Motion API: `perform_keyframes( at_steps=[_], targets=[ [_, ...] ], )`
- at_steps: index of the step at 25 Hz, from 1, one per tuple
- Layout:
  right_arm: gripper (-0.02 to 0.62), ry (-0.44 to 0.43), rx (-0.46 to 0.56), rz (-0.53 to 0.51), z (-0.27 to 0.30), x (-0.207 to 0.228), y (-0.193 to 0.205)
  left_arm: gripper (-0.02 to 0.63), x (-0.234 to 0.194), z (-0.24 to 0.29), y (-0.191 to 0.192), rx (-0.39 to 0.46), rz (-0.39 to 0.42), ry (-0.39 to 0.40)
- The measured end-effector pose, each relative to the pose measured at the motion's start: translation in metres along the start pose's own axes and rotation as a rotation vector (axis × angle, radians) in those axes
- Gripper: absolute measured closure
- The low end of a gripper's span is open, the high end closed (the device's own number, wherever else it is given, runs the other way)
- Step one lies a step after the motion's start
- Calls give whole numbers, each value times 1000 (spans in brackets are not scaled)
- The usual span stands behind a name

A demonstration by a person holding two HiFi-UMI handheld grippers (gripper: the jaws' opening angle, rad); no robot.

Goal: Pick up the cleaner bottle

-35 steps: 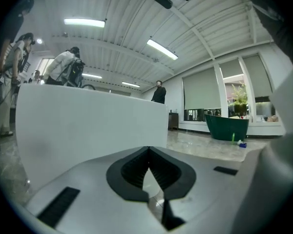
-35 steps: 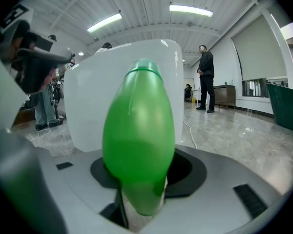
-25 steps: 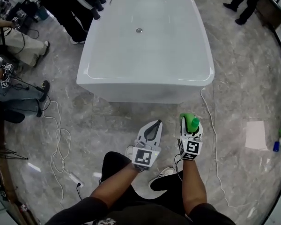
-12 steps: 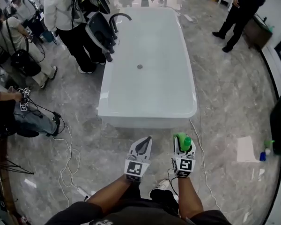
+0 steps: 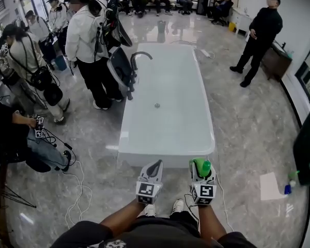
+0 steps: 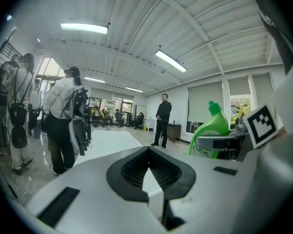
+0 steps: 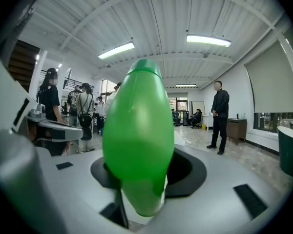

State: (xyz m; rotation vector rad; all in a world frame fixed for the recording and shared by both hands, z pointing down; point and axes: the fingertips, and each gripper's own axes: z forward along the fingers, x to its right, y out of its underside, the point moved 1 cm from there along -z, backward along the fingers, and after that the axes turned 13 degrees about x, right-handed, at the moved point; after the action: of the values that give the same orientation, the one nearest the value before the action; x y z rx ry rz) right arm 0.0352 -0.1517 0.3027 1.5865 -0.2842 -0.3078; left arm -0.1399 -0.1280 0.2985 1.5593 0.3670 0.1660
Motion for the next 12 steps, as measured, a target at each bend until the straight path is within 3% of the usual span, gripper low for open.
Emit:
perform_keyframes(
  at_steps=[8, 12],
  targets=[
    [399, -104, 52, -43, 40, 11, -48, 600, -12, 34, -45, 78, 17, -114],
    [399, -128, 84, -53, 56, 22, -61, 600, -16, 50, -47, 88, 32, -151]
  ],
)
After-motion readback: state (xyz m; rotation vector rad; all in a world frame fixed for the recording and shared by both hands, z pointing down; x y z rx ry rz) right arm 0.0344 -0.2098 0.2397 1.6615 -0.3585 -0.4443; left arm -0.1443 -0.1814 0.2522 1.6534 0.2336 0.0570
